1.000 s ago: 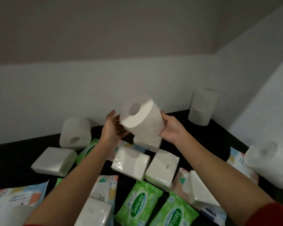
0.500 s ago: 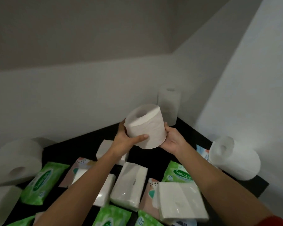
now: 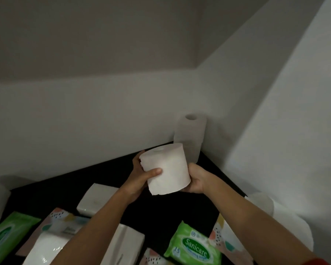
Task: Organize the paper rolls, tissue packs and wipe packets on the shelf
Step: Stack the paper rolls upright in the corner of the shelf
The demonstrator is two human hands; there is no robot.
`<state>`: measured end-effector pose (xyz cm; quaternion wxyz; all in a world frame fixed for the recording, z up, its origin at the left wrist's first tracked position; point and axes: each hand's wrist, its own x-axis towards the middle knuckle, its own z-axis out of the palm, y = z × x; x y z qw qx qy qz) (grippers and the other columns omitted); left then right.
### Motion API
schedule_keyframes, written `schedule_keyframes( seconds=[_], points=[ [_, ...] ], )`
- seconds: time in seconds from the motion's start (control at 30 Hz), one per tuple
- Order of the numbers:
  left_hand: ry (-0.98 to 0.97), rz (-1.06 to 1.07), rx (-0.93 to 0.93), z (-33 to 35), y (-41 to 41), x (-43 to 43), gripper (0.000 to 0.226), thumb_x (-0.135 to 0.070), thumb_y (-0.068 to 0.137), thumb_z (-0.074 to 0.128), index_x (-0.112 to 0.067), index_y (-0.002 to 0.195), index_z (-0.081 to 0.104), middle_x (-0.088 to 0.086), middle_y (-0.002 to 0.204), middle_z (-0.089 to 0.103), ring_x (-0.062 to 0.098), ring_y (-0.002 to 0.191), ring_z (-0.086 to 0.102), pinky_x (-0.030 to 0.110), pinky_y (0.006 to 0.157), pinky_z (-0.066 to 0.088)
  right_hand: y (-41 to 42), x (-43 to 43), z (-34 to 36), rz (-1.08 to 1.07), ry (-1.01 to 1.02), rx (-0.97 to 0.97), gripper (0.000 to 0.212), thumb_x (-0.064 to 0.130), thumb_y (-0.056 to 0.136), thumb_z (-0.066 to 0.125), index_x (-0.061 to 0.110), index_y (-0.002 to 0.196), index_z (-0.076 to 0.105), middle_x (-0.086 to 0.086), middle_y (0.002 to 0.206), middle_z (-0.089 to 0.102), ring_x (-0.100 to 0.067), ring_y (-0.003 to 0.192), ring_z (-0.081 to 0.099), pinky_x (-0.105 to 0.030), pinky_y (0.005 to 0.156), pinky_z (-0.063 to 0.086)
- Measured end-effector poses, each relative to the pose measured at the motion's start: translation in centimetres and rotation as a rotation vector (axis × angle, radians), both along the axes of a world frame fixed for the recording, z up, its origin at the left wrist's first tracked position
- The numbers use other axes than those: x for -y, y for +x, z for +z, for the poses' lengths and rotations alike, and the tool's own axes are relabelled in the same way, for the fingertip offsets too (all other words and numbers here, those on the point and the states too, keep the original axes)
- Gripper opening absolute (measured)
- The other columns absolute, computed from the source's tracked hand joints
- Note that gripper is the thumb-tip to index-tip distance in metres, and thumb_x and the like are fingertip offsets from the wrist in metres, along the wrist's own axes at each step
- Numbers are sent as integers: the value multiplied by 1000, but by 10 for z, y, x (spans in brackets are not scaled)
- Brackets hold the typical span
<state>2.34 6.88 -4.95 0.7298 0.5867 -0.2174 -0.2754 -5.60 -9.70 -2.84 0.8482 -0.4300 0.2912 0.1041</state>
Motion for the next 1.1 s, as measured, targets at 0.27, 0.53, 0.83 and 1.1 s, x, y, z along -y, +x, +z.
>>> schedule_keyframes(
  seconds=[0.27, 0.53, 0.83, 1.1],
  points=[
    [-22, 34, -39, -18, 24, 20, 114, -38, 26, 97, -29, 126, 41, -1, 120, 55, 15, 107, 58, 28, 77, 55, 33, 25, -11, 88, -99, -53, 30, 31, 97, 49, 7, 103, 66, -13, 97, 72, -28, 90, 67, -42, 85, 53],
    [63, 147, -20, -34, 40, 24, 77, -27, 40, 86, -22, 104, 43, 3, 110, 54, 14, 95, 59, 24, 68, 54, 56, 29, -45, 48, -144, -27, 42, 41, 96, 44, 12, 120, 63, -14, 116, 68, -33, 110, 63, -51, 98, 48],
    [196, 279, 184, -45, 44, 33, 94, -37, 35, 88, -24, 113, 37, -7, 119, 48, 2, 107, 52, 19, 79, 49, 85, 27, -92, -66, -634, -14, 57, 63, 86, 32, 30, 127, 53, 1, 123, 60, -19, 106, 59, -45, 96, 49],
    [293, 340, 412, -45, 52, 48, 89, -26, 39, 96, -34, 104, 37, -14, 117, 44, -3, 107, 47, 20, 87, 44, 74, 27, -68, -178, -676, 89, 29, 30, 99, 33, 25, 108, 60, 0, 116, 61, -18, 108, 55, -41, 101, 45]
  ],
)
